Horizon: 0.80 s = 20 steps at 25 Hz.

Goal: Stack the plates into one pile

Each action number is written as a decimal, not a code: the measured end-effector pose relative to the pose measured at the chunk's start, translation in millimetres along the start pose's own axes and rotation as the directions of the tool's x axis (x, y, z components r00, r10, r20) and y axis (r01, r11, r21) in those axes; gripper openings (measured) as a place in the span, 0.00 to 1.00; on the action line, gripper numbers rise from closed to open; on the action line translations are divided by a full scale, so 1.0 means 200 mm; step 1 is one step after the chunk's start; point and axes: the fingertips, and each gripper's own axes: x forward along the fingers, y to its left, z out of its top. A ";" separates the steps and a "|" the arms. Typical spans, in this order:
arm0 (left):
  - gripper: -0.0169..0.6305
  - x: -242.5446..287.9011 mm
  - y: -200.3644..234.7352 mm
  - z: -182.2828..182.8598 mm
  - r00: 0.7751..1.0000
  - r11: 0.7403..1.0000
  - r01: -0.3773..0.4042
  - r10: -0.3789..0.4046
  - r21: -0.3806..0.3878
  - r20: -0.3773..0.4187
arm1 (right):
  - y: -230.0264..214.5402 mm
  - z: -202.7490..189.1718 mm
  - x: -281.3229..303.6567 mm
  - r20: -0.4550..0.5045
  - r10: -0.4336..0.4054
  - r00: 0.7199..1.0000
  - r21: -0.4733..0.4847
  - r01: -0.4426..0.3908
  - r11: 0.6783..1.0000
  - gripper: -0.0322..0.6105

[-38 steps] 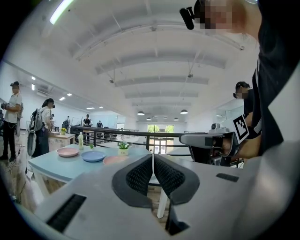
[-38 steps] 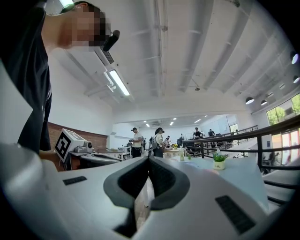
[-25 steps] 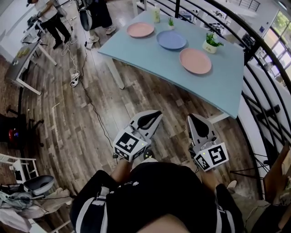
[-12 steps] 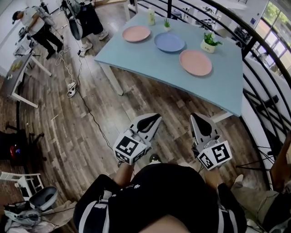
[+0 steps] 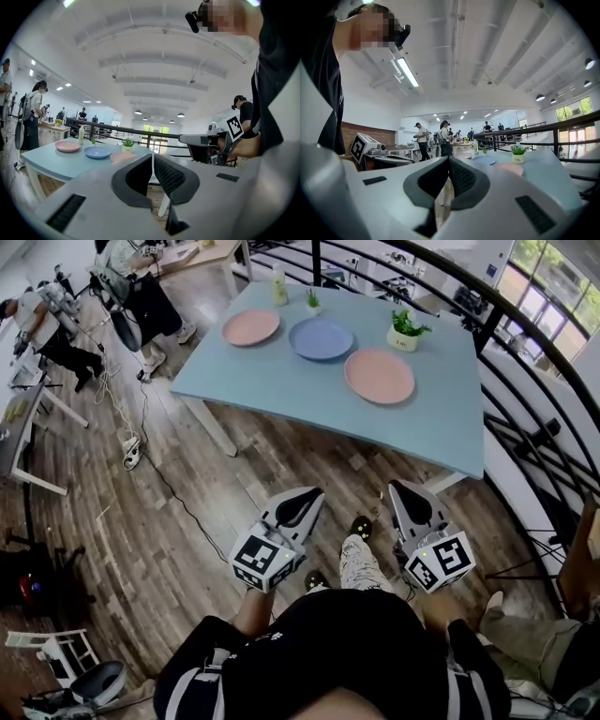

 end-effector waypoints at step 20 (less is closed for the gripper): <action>0.06 0.62 0.46 0.11 0.991 0.993 -0.085 0.092 0.076 -0.099 | -0.59 0.05 0.60 0.032 0.143 0.989 0.067 -0.144 0.987 0.10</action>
